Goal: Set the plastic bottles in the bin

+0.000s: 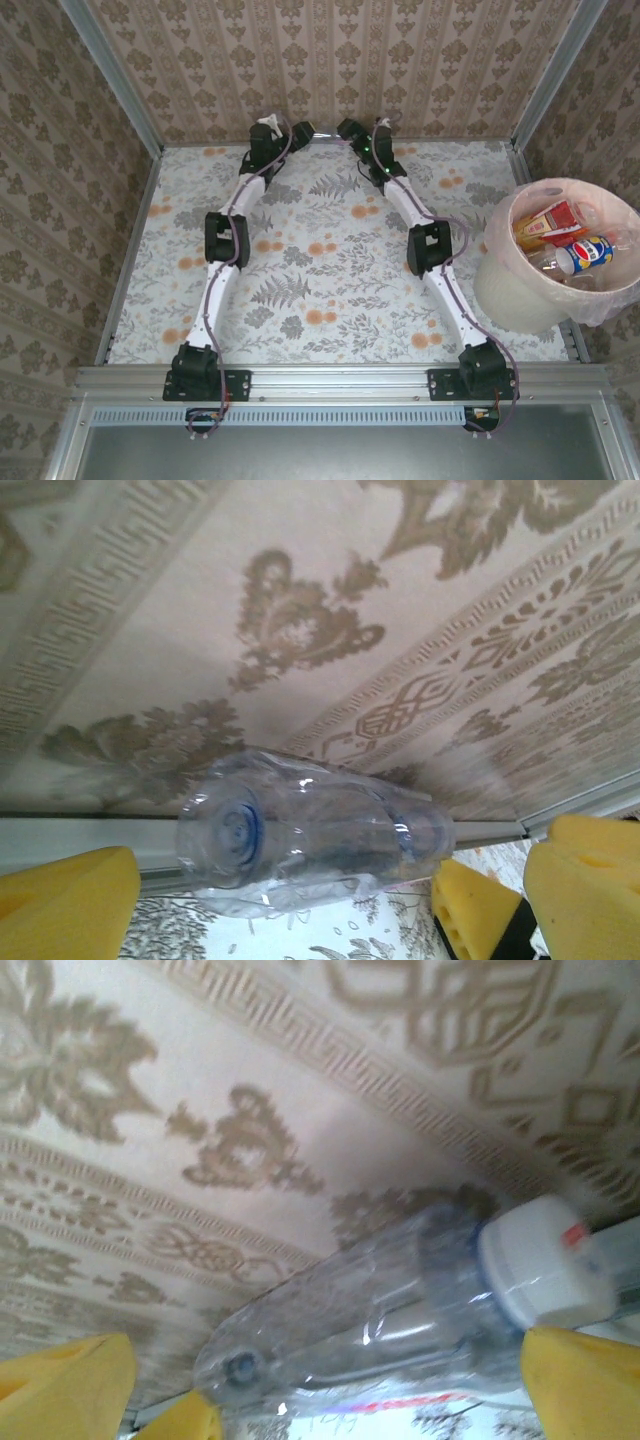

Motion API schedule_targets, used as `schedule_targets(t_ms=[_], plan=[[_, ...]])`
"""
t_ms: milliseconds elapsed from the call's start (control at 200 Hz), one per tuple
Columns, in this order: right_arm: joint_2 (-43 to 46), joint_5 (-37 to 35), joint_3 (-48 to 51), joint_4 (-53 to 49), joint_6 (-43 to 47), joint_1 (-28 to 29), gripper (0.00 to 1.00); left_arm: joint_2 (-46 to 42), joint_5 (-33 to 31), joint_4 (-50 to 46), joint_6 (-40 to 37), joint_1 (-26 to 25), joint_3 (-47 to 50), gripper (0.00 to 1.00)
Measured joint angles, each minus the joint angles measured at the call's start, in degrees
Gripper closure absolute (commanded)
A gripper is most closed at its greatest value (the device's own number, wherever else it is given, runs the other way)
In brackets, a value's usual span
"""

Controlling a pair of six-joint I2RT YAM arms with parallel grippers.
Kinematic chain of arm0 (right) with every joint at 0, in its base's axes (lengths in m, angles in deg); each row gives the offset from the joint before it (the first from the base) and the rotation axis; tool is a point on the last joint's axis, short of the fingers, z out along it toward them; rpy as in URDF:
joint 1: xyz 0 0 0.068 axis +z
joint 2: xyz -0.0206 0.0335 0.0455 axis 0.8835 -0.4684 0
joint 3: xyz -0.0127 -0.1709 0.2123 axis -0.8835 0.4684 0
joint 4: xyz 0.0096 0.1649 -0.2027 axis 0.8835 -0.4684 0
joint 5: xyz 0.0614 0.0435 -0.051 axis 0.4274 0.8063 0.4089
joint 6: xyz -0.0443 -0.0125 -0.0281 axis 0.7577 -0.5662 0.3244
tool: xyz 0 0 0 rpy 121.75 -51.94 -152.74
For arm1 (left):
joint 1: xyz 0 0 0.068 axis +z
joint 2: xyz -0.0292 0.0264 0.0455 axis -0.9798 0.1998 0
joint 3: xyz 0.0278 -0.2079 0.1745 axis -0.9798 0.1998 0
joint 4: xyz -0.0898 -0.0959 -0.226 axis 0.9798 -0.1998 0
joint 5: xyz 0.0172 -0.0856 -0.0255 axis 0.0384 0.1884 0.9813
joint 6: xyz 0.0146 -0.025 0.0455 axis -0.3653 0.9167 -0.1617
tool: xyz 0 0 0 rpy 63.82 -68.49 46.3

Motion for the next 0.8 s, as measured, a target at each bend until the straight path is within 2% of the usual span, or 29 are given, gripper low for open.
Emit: schedule_targets(t_ms=[520, 800], plan=[[0.00, -1.20, 0.20, 0.92, 1.68, 4.72, 0.00, 0.85, 3.10, 0.42, -2.19, -0.02, -0.66, 0.00], [0.04, -4.52, 0.20, -0.66, 4.57, 1.36, 0.00, 1.42, 3.21, 1.22, -2.29, -0.02, -1.03, 0.00]])
